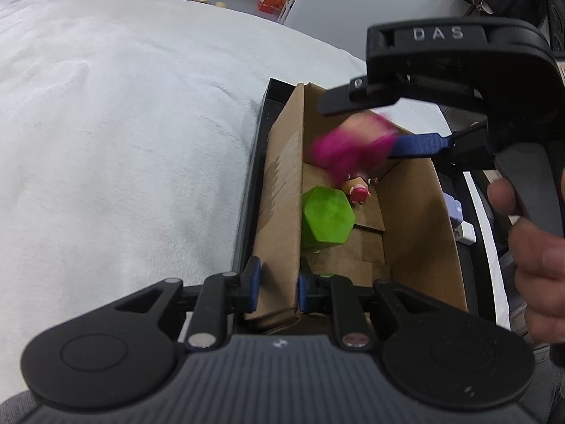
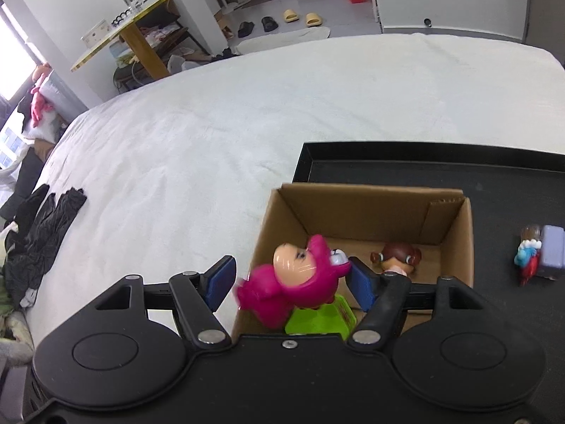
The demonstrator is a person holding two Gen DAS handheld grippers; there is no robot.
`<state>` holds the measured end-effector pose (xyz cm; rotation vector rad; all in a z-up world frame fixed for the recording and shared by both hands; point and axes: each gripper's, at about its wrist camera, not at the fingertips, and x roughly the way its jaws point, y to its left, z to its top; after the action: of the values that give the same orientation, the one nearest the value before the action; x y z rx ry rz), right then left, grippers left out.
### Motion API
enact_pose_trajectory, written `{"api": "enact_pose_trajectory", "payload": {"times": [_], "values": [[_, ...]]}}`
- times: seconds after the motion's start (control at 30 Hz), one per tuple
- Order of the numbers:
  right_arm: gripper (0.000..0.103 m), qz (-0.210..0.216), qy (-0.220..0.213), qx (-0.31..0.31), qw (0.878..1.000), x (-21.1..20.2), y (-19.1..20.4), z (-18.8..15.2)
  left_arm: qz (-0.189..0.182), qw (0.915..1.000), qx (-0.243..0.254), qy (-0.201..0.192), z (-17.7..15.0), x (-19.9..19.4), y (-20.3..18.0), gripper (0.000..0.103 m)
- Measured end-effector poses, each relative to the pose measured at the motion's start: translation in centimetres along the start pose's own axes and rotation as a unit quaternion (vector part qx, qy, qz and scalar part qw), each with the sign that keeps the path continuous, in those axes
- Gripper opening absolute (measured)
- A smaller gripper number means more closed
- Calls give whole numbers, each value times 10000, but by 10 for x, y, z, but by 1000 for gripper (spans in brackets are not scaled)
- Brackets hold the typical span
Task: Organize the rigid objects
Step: 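Carry the magenta figure over the cardboard box and open the right gripper, then move the right gripper back over the white charger plug on the tray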
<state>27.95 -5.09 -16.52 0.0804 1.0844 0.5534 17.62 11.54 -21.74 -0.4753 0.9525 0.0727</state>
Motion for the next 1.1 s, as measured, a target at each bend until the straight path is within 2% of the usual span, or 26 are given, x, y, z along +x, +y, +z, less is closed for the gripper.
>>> {"api": "enact_pose_trajectory", "payload": {"times": [0.33, 0.9, 0.97, 1.03, 1.1], "values": [[70, 152, 12, 113, 9998, -12, -9, -1, -50, 10000, -43, -7, -1, -2, 7, 19], [71, -35, 124, -161, 9998, -37, -30, -17, -17, 10000, 3, -6, -1, -4, 7, 19], [71, -34, 115, -163, 9998, -42, -37, -20, -13, 10000, -15, -3, -1, -5, 7, 19], [78, -75, 86, -169, 9998, -47, -44, -21, 7, 10000, -22, -6, 0, -5, 6, 19], [80, -114, 27, -178, 9998, -53, -51, -24, 43, 10000, 4, -11, -1, -5, 4, 19]]}}
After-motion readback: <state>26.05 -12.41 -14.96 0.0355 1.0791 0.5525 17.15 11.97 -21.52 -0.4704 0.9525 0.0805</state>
